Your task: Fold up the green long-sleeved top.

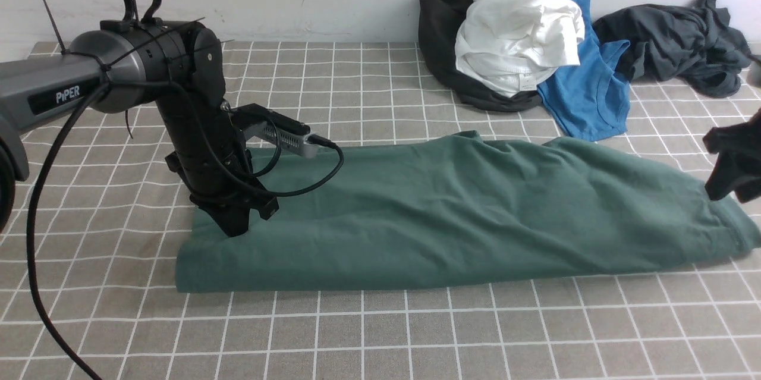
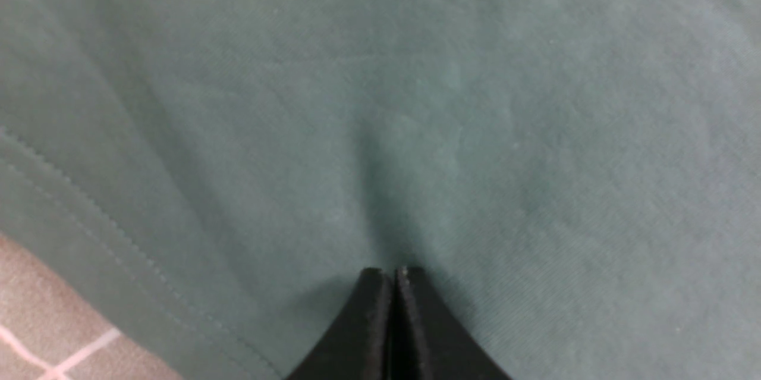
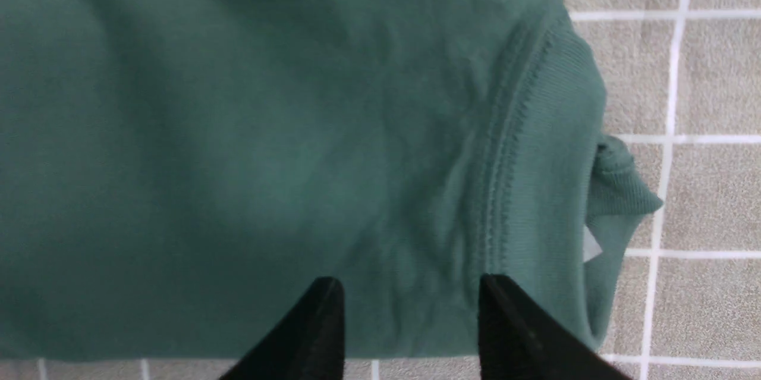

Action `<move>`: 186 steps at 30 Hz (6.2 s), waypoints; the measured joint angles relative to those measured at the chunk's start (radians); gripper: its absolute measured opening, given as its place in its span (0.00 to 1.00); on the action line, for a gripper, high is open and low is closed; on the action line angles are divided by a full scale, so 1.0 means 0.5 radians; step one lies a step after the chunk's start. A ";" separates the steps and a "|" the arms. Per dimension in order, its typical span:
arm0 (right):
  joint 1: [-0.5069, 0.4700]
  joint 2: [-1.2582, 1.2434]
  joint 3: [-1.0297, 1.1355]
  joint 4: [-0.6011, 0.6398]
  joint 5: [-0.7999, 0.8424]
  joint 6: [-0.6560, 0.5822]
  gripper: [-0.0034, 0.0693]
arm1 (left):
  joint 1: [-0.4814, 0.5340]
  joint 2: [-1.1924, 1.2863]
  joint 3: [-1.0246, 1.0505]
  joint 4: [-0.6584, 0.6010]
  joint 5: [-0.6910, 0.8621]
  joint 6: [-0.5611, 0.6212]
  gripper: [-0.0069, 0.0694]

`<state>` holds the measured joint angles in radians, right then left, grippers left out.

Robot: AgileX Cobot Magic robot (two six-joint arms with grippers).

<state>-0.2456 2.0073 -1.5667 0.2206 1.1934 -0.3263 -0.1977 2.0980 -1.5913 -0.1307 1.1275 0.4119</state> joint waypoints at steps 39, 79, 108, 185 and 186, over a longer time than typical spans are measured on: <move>0.045 0.100 0.011 -0.325 -0.269 0.105 0.10 | 0.000 -0.005 0.001 -0.009 0.000 0.042 0.08; 1.685 0.458 -0.815 0.448 -0.692 0.095 0.19 | 0.079 -1.046 0.005 0.087 0.218 0.045 0.08; 1.773 0.780 -0.962 0.364 -0.397 -0.073 0.54 | 0.079 -1.046 0.005 0.082 0.218 0.045 0.08; 1.595 -3.097 1.711 0.120 -1.177 0.143 0.03 | 0.079 -4.125 2.190 0.276 -0.633 -0.739 0.08; 1.595 -3.097 1.711 0.104 -1.177 0.141 0.03 | 0.079 -4.125 2.190 0.276 -0.633 -0.739 0.08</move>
<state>0.5521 0.4588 -0.7113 0.2727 0.6049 -0.2558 -0.1585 0.0357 -0.4965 0.0070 0.8109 0.0423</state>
